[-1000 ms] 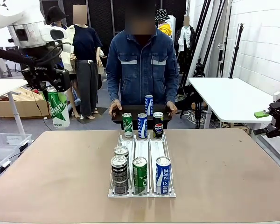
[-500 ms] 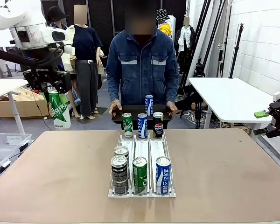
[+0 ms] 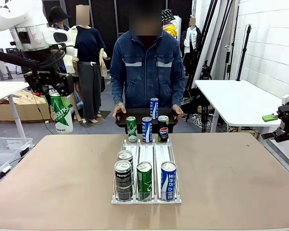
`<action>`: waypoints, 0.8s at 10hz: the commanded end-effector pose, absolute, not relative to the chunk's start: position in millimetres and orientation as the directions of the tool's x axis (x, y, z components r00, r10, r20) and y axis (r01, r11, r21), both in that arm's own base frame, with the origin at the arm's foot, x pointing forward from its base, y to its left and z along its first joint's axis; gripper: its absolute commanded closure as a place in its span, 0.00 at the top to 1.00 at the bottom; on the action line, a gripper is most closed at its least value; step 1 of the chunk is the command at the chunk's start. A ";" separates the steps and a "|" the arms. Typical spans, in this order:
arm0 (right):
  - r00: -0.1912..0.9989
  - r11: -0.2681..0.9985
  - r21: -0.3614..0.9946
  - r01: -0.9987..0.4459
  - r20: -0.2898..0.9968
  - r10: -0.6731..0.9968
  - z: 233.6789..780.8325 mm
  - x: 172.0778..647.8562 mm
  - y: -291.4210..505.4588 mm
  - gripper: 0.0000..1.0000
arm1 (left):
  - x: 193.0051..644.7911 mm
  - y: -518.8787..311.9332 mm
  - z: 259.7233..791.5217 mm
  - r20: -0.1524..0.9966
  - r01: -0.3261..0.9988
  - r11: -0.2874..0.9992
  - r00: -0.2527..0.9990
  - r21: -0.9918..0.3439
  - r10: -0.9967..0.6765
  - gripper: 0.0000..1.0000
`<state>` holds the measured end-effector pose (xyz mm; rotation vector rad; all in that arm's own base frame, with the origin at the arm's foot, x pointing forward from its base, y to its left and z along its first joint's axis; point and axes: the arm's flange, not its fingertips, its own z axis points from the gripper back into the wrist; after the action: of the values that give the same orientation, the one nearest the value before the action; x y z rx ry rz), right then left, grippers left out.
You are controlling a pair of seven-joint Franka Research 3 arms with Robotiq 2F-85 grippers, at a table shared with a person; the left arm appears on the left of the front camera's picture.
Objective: Retrieve and hand over the desired beverage to the person.
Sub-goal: Place the picked can on the Handle tray extended by the person.
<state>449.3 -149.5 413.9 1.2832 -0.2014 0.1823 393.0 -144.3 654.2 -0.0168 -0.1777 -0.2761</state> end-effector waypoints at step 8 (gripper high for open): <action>0.969 0.279 0.930 -0.241 0.246 0.019 413.9 450.0 -148.6 1.00 | 393.5 -142.5 660.1 0.184 0.267 0.964 0.946 0.017 -0.265 0.00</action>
<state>449.3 -149.5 413.9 1.2832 -0.2014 0.1823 393.0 -144.3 654.2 -0.0167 -0.1777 -0.2760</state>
